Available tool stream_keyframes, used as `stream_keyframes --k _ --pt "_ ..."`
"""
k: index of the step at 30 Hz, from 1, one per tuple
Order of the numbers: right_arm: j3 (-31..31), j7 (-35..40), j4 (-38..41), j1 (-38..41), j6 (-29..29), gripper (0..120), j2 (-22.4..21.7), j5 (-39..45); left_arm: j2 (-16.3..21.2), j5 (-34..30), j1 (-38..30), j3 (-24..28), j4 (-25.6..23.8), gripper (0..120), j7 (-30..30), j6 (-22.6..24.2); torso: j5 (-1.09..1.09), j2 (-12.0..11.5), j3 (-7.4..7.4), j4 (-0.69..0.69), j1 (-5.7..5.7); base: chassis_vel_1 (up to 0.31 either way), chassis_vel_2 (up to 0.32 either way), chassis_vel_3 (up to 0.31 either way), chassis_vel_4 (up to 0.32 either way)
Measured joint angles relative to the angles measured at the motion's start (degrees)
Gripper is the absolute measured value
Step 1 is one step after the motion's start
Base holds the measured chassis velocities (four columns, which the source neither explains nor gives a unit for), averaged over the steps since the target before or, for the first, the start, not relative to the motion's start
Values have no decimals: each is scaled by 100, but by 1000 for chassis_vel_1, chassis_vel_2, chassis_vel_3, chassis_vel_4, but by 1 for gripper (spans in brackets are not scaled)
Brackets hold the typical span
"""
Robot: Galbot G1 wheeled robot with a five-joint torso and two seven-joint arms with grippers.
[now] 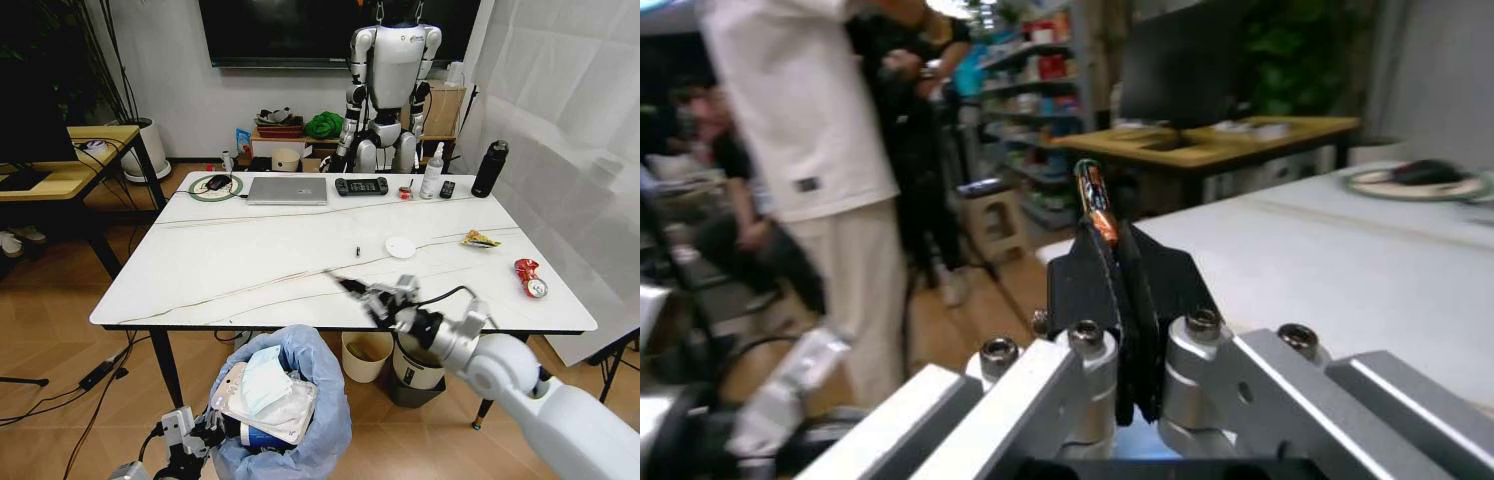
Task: Pick up the trash bin and place the trash from the table into it.
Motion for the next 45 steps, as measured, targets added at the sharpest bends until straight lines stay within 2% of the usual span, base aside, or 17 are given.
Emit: stream_keyframes --k 5,9,13,15,19,22,25,28,29,32,35,45 --pt "-761 -93 -59 26 155 0 -15 -418 -20 30 20 31 -19 0 0 1 -2 0 0 -2 0 0 0 0 0" --pt "-883 -106 -232 6 211 0 82 -631 -27 39 39 32 -55 0 1 5 1 0 0 -2 -1 0 0 0 0" --pt "-815 -108 -306 -49 211 16 99 -719 -36 57 60 31 -91 0 7 8 1 -1 0 -1 -1 0 0 0 0" --pt "-789 -108 -294 -62 211 18 77 -721 -38 58 58 27 -92 0 7 8 0 -1 0 -2 -1 0 0 0 0" --pt "-379 -49 -115 -185 221 38 24 -676 -43 59 37 -17 -84 0 7 10 -1 -1 0 -3 -1 0 0 0 0" --pt "-197 126 -126 -179 202 45 141 -658 -47 59 32 -16 -70 0 7 10 -1 -1 0 -3 -1 0 0 0 0" --pt "211 1120 -462 97 -209 58 553 -701 -68 74 27 13 -61 0 10 10 0 -1 0 -1 -1 0 0 0 0" --pt "407 1769 -884 372 -588 70 814 -723 -77 95 33 19 -58 0 11 10 1 -1 0 -1 -1 0 0 0 0" --pt "407 1769 -884 372 -588 70 814 -723 -77 95 33 19 -58 0 11 10 1 -1 0 -1 -1 0 0 0 0" --pt "628 2431 -1477 760 -1044 85 1108 -743 -99 110 54 18 -65 0 13 6 0 -1 1 -2 0 0 0 0 0" --pt "717 2671 -1928 1062 -1270 96 1268 -761 -109 145 85 2 -74 0 17 -5 0 -1 1 -2 0 0 0 0 0" --pt "500 2737 -2919 1758 -1530 100 1796 -790 -122 218 193 -168 -105 0 9 -10 -1 -1 1 -2 0 0 0 0 0"
